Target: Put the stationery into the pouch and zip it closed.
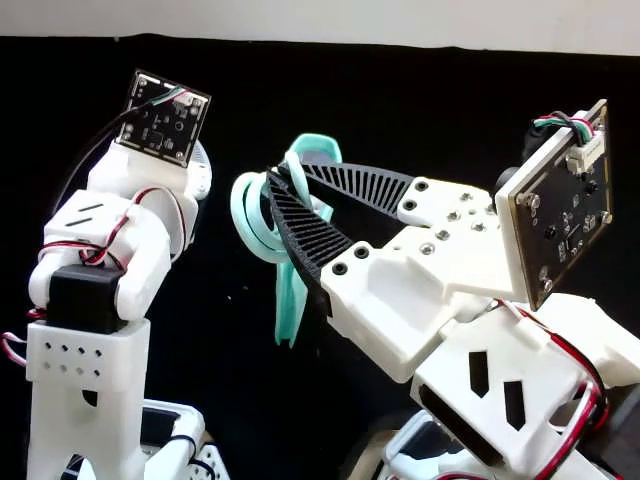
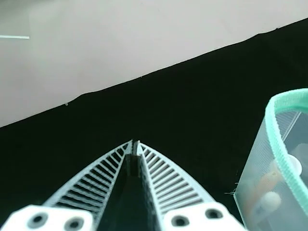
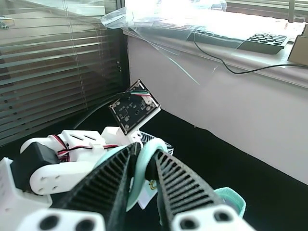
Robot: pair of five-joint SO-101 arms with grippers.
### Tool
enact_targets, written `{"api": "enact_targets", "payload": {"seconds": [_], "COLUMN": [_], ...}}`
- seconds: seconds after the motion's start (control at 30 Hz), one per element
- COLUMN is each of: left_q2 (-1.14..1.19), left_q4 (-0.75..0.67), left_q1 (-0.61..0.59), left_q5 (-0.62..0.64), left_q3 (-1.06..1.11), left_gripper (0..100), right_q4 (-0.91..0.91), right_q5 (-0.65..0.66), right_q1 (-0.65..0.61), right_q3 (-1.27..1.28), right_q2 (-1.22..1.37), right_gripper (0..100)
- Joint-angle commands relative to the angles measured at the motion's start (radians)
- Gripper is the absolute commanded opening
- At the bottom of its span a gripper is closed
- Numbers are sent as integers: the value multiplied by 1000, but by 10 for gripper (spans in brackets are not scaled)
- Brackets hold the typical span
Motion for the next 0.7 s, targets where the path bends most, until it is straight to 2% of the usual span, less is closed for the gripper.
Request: {"api": "enact_targets", "payload": {"seconds": [0.0, 0.27, 0.47, 0.67], "left_q2": [-21, -21, -21, -21], "left_q4": [37, 238, 371, 565], "left_q1": [-2, 137, 153, 156], "left_q5": [2, 2, 2, 2], "left_q3": [-45, -255, -369, -414], "left_gripper": [11, 11, 11, 110], "right_q4": [-12, -15, -13, -16], "right_q5": [-12, -12, -12, -12], "right_q1": [-15, -15, -45, -110], "right_q3": [-18, -18, -18, -18], "right_q2": [2, -2, -1, 5], "right_gripper": [5, 5, 5, 5]}}
